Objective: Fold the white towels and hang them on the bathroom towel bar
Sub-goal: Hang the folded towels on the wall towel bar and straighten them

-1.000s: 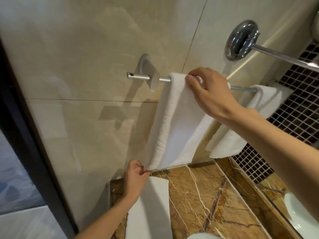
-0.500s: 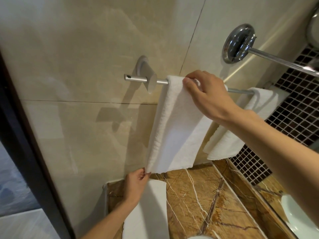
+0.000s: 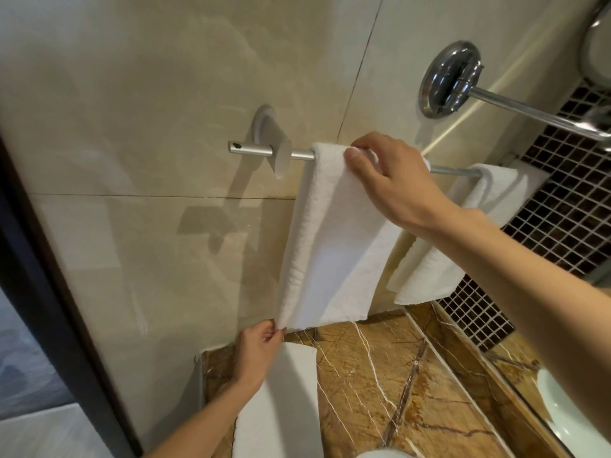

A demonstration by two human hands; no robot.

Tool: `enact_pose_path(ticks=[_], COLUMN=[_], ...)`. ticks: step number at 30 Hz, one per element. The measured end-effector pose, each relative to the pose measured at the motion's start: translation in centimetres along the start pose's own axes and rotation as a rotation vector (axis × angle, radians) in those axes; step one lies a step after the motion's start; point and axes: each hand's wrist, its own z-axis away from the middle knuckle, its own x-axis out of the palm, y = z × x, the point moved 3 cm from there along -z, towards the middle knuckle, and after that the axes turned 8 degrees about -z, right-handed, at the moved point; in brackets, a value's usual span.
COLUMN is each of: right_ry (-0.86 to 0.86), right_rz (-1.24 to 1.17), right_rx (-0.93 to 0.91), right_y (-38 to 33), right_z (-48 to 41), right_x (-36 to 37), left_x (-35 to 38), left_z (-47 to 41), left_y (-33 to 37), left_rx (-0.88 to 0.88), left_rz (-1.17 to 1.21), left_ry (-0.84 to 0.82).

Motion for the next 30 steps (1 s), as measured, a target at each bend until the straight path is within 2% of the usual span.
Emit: enact_pose_path(ticks=[13,20,30], right_ry=[-0.011,-0.021,-0.002], right_rz=[0.05,0.046,0.032], right_rx=[-0.024,-0.003,0.013], right_y=[2.2,3.9,6.6], right_z=[0.4,0.8,1.3], right_x=[-0.6,-1.5,-2.5], left_x=[1.7,3.5,6.8], left_z=[-0.2,-0.6,-1.3], left_y=[0.8,1.3,1.2], left_rx=[0.0,0.057,0.057], left_rz=[-0.04,-0.069,-0.013], left_ry=[-0.032,-0.044,-0.119])
